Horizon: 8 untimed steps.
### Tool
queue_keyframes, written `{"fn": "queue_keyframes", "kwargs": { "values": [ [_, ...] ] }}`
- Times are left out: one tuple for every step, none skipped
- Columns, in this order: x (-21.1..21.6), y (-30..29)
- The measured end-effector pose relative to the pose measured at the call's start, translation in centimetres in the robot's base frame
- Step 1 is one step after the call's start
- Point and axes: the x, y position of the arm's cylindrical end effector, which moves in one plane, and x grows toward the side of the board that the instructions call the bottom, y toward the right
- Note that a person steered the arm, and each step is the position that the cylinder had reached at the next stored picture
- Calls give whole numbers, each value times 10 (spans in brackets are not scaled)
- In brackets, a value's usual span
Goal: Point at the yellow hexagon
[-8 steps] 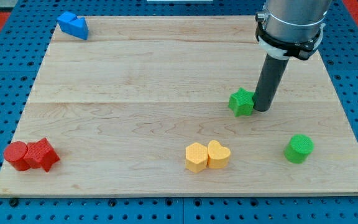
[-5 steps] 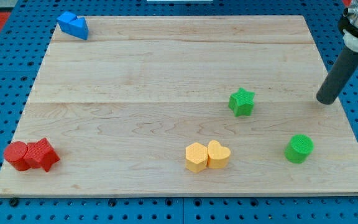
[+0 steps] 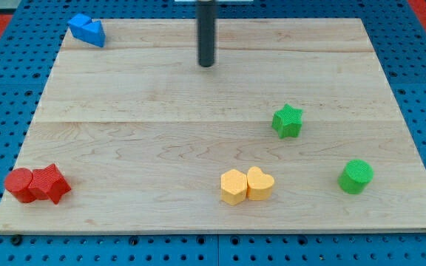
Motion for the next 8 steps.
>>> {"fn": "queue_keyframes", "kwargs": {
  "values": [
    [0, -10],
    [20, -23],
    [70, -28],
    [130, -40],
    [220, -72],
    [282, -42],
    [306, 0],
    [301, 32]
  ]
}}
